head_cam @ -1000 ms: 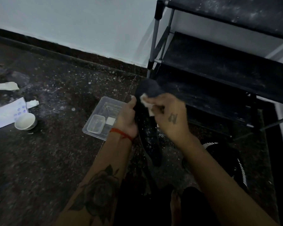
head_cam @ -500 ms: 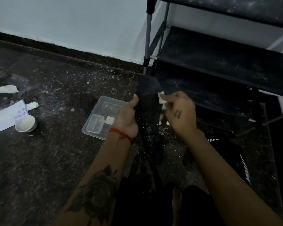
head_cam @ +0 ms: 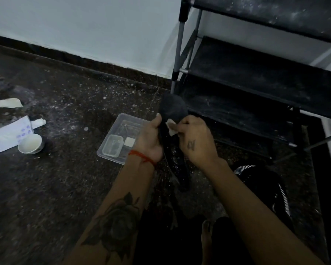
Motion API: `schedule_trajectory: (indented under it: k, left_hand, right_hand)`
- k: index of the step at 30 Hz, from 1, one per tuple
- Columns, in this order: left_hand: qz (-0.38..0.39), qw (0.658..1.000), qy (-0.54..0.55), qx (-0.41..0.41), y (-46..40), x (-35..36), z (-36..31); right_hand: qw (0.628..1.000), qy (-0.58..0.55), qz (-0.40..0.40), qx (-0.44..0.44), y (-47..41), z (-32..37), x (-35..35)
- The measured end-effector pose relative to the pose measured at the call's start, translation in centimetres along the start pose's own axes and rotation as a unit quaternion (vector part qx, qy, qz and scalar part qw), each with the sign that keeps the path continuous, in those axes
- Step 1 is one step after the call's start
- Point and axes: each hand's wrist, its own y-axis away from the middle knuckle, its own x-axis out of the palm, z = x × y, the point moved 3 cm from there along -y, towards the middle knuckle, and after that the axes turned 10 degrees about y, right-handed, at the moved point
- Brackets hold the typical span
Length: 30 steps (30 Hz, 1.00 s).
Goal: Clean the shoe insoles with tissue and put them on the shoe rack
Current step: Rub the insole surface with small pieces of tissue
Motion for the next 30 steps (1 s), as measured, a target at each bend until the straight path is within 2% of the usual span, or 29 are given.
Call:
schedule_trajectory:
  k: [2, 7, 10, 12, 14, 17, 22, 27, 30]
  left_hand:
    - [0.002, 1.000, -0.006, -0.002, 0.2, 0.1, 0.0]
    - [0.013, 1.000, 0.010, 0.000, 0.1, -0.2, -0.3]
    - [0.036, 0.999, -0.006, 0.003, 0.5, -0.3, -0.6]
    - [0.039, 0.999, -0.026, 0.024, 0.9, -0.1, -0.7]
    - [0.036, 0.999, -0.006, 0.002, 1.3, -0.2, -0.7]
    - [0.015, 0.999, 0.029, -0.002, 0.6, -0.7, -1.1]
    - [0.020, 1.000, 0.008, 0.001, 0.6, -0.6, -1.1]
    - [0.011, 1.000, 0.006, -0.002, 0.1, -0.7, -1.0]
    - [0.024, 0.999, 0.028, -0.002, 0.0, -0.9, -1.0]
  right_hand:
    - [1.000, 0.011, -0.009, 0.018, -0.5, -0.7, -0.2]
    - [0.992, -0.052, -0.081, 0.080, -0.6, -0.2, -4.0]
    - [0.994, -0.077, -0.064, 0.044, 0.9, 2.8, -4.7]
    - [0.994, -0.086, -0.070, 0.016, 2.1, 4.8, -3.2]
    - [0.994, -0.085, -0.064, -0.005, 2.5, 5.4, -1.2]
    - [0.996, -0.068, -0.052, -0.020, 1.4, 4.2, 0.1]
    - [0.999, 0.018, -0.037, 0.002, 0.0, 1.2, 0.0]
    - [0.984, -0.088, -0.109, 0.114, -0.6, -0.8, -1.5]
    - [0.978, -0.151, -0.131, 0.058, -0.6, 1.7, -2.1]
